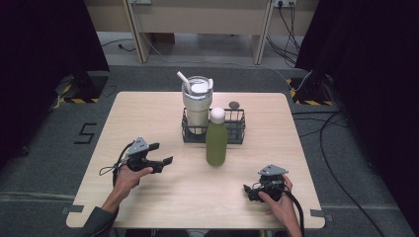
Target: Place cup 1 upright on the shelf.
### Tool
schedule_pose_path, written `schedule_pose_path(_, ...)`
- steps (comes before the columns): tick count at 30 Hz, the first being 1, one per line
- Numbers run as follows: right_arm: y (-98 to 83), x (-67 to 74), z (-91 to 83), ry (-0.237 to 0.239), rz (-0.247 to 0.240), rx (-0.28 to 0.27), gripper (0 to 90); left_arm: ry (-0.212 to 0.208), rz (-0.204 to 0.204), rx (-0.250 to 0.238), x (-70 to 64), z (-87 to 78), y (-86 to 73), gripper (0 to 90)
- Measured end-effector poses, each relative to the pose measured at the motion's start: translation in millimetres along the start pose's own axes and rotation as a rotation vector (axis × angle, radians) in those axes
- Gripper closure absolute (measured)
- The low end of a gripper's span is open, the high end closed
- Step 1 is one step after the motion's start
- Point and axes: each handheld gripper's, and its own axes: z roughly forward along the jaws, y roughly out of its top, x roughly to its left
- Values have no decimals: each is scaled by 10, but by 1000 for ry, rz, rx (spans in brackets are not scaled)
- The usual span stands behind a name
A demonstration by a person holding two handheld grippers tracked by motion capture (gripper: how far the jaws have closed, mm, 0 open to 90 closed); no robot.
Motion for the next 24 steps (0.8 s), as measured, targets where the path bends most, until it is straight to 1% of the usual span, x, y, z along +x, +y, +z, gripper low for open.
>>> schedule_pose_path(3,0,1,0,0,1,0,3,-3,-6,2,-31,-28,-50,148)
schedule_pose_path(5,0,1,0,0,0,0,3,-11,-5,12,-57,-37,-88,149)
schedule_pose_path(7,0,1,0,0,1,0,3,-8,4,26,-80,-48,-125,148)
schedule_pose_path(14,0,1,0,0,1,0,3,-7,2,55,-109,-153,-232,148)
schedule_pose_path(15,0,1,0,0,2,1,3,-9,2,60,-111,-166,-246,148)
schedule_pose_path(18,1,1,1,0,1,0,3,-36,-4,68,-116,-201,-284,148)
schedule_pose_path(21,1,1,1,0,1,1,3,-29,8,91,-129,-227,-316,148)
schedule_pose_path(24,2,3,-1,1,5,2,3,-31,5,105,-149,-237,-354,148)
